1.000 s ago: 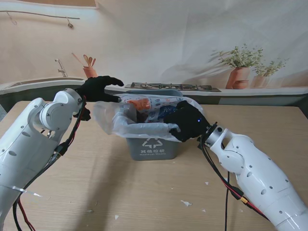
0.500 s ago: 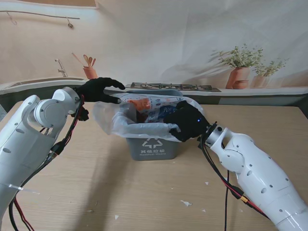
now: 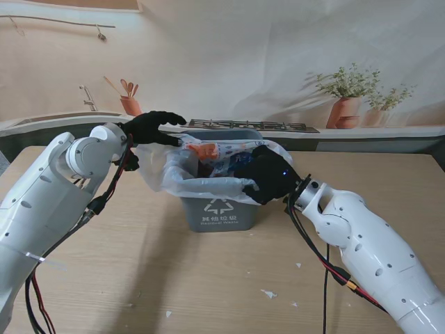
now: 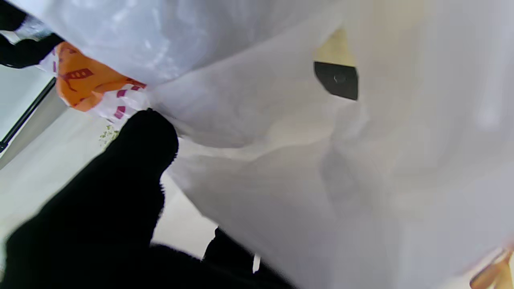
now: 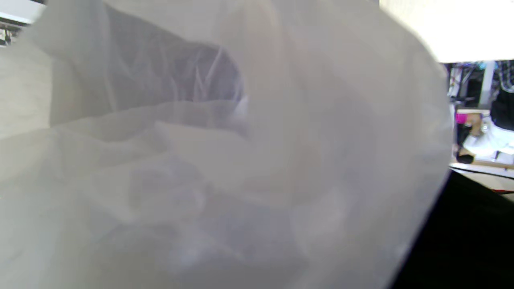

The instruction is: Fit the garbage bag over the bin

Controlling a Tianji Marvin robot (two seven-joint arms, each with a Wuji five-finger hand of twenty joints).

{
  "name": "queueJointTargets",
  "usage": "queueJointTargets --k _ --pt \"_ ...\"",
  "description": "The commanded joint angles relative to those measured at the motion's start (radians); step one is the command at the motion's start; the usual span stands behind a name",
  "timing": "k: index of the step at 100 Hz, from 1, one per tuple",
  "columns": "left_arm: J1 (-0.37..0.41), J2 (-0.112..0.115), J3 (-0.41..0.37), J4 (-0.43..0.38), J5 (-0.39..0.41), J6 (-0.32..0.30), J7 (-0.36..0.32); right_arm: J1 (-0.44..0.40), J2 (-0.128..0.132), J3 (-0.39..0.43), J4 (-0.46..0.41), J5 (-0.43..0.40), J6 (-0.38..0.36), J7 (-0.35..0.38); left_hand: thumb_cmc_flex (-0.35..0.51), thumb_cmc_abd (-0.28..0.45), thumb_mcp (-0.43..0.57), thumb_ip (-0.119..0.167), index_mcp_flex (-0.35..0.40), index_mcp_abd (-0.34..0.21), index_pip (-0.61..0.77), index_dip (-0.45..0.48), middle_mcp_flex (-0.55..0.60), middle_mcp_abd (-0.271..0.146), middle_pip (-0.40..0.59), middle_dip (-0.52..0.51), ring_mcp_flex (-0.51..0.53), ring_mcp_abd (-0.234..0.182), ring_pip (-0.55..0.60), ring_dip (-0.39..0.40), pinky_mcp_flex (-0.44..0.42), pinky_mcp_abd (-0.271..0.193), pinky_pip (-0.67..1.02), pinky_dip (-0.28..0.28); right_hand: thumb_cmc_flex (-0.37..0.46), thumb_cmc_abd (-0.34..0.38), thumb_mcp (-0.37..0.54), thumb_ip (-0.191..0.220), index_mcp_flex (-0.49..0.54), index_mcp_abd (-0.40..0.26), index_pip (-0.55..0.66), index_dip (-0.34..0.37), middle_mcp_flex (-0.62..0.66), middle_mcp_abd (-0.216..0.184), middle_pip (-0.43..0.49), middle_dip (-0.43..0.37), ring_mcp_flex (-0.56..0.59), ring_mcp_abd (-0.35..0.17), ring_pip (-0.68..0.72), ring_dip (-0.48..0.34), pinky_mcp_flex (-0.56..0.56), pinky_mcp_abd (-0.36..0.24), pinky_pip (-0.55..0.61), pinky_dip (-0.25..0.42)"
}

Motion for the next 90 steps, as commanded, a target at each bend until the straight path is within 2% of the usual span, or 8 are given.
queueJointTargets --k 1,10,28,32,37,44,72,90 --pt "-0.007 0.001 0.006 0.004 -0.018 0.005 -0.017 -0.008 -0.005 -0.01 0.011 -0.004 -0.002 0.024 -0.04 -0.002 -0.027 -0.012 0.028 0.013 0.01 0.003 0.014 -0.029 0.012 0.014 -0.026 -0.023 -0.004 -0.008 -0.017 -0.016 -0.055 -0.012 0.065 0.022 0.078 0.009 0.013 -0.091 0.033 0.005 -0.007 0.003 0.032 0.002 -0.006 0.005 0.02 0.012 -0.021 0.007 0.026 -0.014" --pt "-0.015 0.004 0.015 0.012 -0.009 -0.001 -0.027 -0.005 -0.005 -0.014 0.014 -0.002 -0.002 0.026 -0.022 -0.015 -0.016 -0.009 0.089 0.024 0.038 0.015 0.059 -0.03 0.032 0.027 0.004 -0.019 0.001 -0.007 -0.012 -0.012 -0.063 -0.005 0.065 0.021 0.078 0.01 0.013 -0.09 0.033 0.005 -0.008 0.004 0.032 0.002 -0.006 0.007 0.02 0.013 -0.021 0.006 0.026 -0.014" --pt "-0.014 -0.011 0.029 0.022 0.005 0.019 0.039 -0.001 -0.005 -0.021 0.019 0.001 -0.001 0.026 0.075 -0.048 0.179 -0.008 0.26 0.005 0.281 0.145 0.262 -0.044 0.151 0.152 0.142 -0.008 0.098 0.05 -0.005 0.005 0.034 0.058 0.064 0.02 0.079 0.009 0.014 -0.091 0.033 0.005 -0.007 0.003 0.032 0.002 -0.005 0.006 0.02 0.012 -0.021 0.007 0.026 -0.013" --pt "-0.013 -0.016 0.033 0.023 0.006 0.028 0.06 0.0 -0.006 -0.022 0.02 0.001 -0.001 0.026 0.178 -0.092 0.141 -0.068 0.299 -0.036 0.385 0.133 0.316 -0.052 0.174 0.179 0.179 -0.007 0.128 0.061 -0.006 0.007 0.081 0.036 0.064 0.02 0.079 0.009 0.014 -0.09 0.034 0.005 -0.007 0.004 0.032 0.002 -0.006 0.006 0.02 0.012 -0.021 0.007 0.026 -0.013" --pt "-0.014 -0.024 0.039 0.032 0.012 0.032 0.096 0.001 -0.006 -0.023 0.022 0.002 -0.001 0.026 0.258 -0.113 0.1 -0.077 0.34 -0.085 0.519 0.11 0.378 -0.06 0.197 0.199 0.228 -0.001 0.163 0.073 -0.009 0.013 0.142 0.02 0.064 0.02 0.079 0.009 0.013 -0.091 0.033 0.005 -0.007 0.004 0.032 0.002 -0.005 0.006 0.02 0.012 -0.021 0.006 0.026 -0.013" --pt "-0.013 -0.041 0.047 0.048 0.017 0.046 0.166 0.002 -0.005 -0.026 0.024 0.002 -0.001 0.026 0.279 -0.078 0.111 -0.078 0.408 -0.113 0.602 0.11 0.474 -0.058 0.164 0.309 0.282 0.008 0.196 0.079 -0.009 0.02 0.212 0.004 0.064 0.021 0.079 0.009 0.013 -0.092 0.033 0.005 -0.008 0.003 0.032 0.002 -0.006 0.006 0.02 0.012 -0.021 0.007 0.026 -0.013" --pt "-0.026 -0.108 0.068 0.128 -0.038 0.115 0.375 0.006 -0.005 -0.031 0.029 0.002 -0.005 0.03 0.309 -0.044 0.112 -0.082 0.402 -0.082 0.627 0.195 0.498 -0.033 0.15 0.358 0.296 0.022 0.232 0.091 -0.011 0.031 0.289 -0.006 0.065 0.02 0.079 0.009 0.014 -0.092 0.034 0.006 -0.007 0.005 0.033 0.002 -0.005 0.005 0.021 0.013 -0.021 0.006 0.026 -0.013" --pt "-0.063 -0.135 0.117 0.202 -0.07 0.17 0.405 0.016 -0.006 -0.044 0.039 0.008 -0.009 0.03 0.325 -0.034 0.097 -0.087 0.391 -0.066 0.624 0.206 0.487 -0.024 0.152 0.364 0.291 0.034 0.241 0.095 -0.007 0.032 0.306 -0.005 0.063 0.017 0.082 0.009 0.016 -0.092 0.034 0.005 -0.004 0.003 0.033 0.002 -0.003 0.005 0.021 0.012 -0.019 0.007 0.026 -0.013"
